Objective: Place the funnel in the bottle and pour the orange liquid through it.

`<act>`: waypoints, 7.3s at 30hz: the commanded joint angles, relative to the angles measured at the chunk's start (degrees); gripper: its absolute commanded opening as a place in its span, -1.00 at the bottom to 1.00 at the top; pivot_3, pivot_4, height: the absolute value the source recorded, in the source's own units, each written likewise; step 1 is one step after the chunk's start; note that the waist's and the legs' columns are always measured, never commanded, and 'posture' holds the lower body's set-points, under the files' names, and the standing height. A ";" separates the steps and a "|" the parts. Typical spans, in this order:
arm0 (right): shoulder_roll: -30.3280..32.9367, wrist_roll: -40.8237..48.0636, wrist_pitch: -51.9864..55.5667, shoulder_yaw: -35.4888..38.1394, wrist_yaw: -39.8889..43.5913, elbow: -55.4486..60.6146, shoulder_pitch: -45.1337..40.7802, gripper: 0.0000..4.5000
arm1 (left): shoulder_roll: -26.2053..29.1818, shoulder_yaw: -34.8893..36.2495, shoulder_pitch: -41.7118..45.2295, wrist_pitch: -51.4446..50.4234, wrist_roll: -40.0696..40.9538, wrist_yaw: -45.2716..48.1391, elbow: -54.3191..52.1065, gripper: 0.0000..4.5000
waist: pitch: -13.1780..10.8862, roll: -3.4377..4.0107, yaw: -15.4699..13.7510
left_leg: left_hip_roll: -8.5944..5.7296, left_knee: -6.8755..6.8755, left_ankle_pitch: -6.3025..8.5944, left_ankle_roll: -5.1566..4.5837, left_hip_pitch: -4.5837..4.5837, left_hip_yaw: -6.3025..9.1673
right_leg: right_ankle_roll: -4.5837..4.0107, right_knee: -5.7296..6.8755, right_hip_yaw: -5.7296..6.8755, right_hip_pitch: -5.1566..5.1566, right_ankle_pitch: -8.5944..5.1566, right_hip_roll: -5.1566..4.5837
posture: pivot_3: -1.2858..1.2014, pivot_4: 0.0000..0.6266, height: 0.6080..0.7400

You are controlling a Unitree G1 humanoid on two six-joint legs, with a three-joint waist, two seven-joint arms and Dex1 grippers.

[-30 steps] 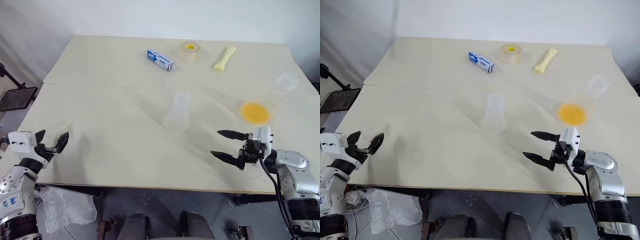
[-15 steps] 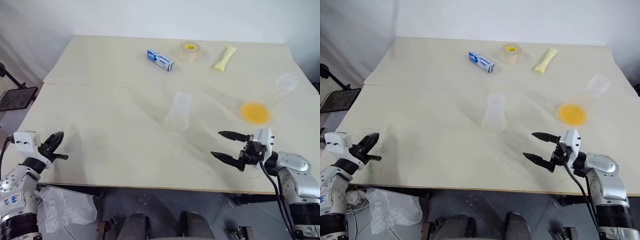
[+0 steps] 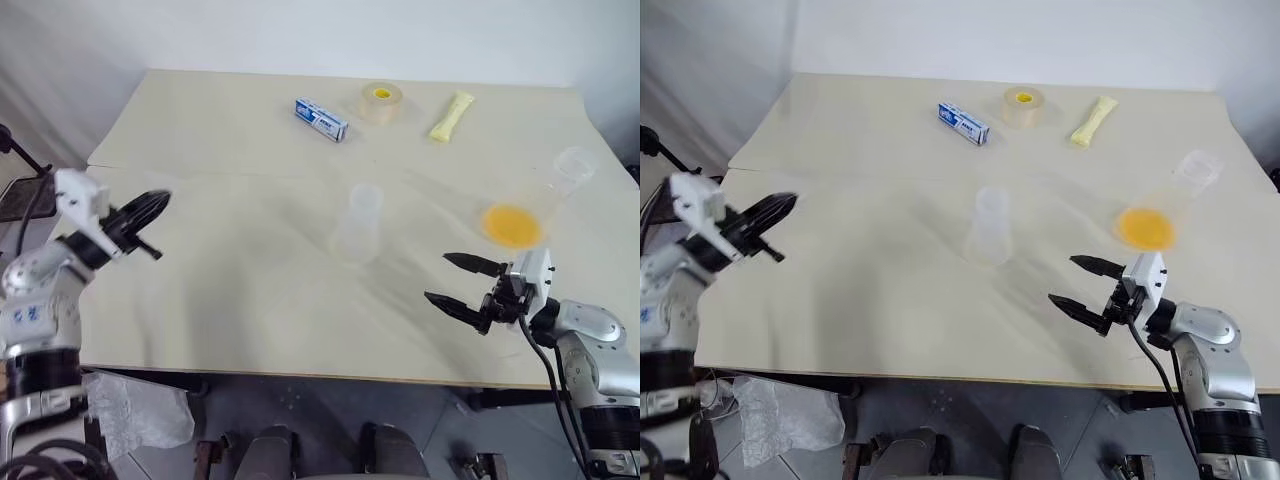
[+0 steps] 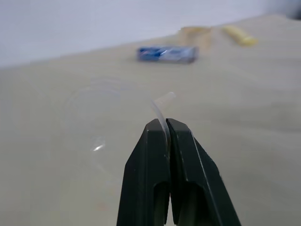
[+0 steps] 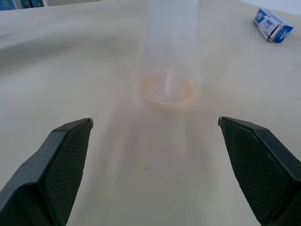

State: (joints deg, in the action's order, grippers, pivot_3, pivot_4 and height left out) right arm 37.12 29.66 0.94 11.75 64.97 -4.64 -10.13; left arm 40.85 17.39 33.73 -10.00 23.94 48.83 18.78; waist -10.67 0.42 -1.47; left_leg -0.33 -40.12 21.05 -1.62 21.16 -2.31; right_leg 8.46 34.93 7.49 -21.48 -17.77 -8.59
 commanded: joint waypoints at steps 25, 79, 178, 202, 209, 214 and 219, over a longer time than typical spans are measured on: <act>-3.81 10.91 9.91 5.66 -17.17 28.57 5.66 1.00 | -14.51 -23.91 55.16 27.47 -20.71 36.58 48.97 -0.99 | -0.11 -0.23 -0.15 | 0.00 0.01 0.01 -0.02 0.13 -0.64 | 0.01 -0.02 0.17 -0.14 0.00 0.02 | 0.03 -0.52 1.00; -6.09 5.55 4.61 6.51 -20.09 31.22 13.73 1.00 | -23.70 -29.48 64.77 34.52 -38.87 30.76 56.41 0.88 | -0.14 -0.27 -0.01 | 0.00 0.02 0.01 -0.06 0.16 -0.73 | 0.01 -0.01 0.14 -0.24 0.01 0.01 | 0.03 -0.52 1.00; -3.69 -11.65 6.89 6.30 -39.85 -8.24 -28.85 0.07 | -10.89 -6.58 -6.72 -0.98 8.77 22.59 -10.78 1.00 | 0.00 0.02 1.71 | 0.23 0.02 0.01 -0.05 0.10 -0.34 | -0.01 0.66 -0.45 -0.63 0.00 -0.06 | 0.03 -0.52 1.00; -3.23 -51.47 -7.22 -22.39 -45.69 8.29 -32.58 0.07 | -16.47 -5.89 1.96 8.29 9.55 30.04 3.87 1.00 | 0.00 0.01 3.14 | 0.04 0.08 0.01 -0.04 0.27 -0.53 | -0.01 0.78 -0.44 -0.99 0.00 -0.05 | 0.03 -0.52 1.00; -4.13 -56.78 -12.21 -23.92 -47.89 3.19 -35.52 0.07 | -17.41 -6.42 0.60 8.08 9.44 29.31 2.40 1.00 | 0.00 0.01 3.22 | 0.09 0.08 0.01 -0.04 0.27 -0.51 | 0.00 0.80 -0.45 -0.99 0.00 -0.05 | 0.03 -0.52 1.00; -3.23 -60.60 -16.55 -24.98 -49.79 -0.93 -38.18 0.07 | -18.33 -6.53 0.35 7.99 9.51 28.91 1.64 1.00 | 0.00 0.01 3.25 | 0.11 0.08 0.01 -0.05 0.28 -0.50 | -0.01 0.80 -0.45 -0.99 0.00 -0.06 | 0.03 -0.52 1.00; -2.97 -63.19 -20.09 -25.25 -50.98 -3.21 -39.46 0.07 | -18.74 -6.50 0.36 8.23 9.55 28.75 1.59 1.00 | 0.00 0.01 3.26 | 0.12 0.09 0.01 -0.05 0.28 -0.48 | -0.01 0.80 -0.46 -0.99 0.00 -0.06 | 0.03 -0.52 1.00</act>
State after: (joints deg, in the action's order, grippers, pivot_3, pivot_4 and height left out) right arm 33.22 -32.90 -17.50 -14.03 15.42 -9.07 -47.56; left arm 22.40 10.63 34.53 -2.44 32.39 77.56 22.58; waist -10.66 0.43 1.79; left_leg -0.21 -40.04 21.06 -1.66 21.44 -2.79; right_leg 8.46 35.73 7.03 -22.47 -17.77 -8.65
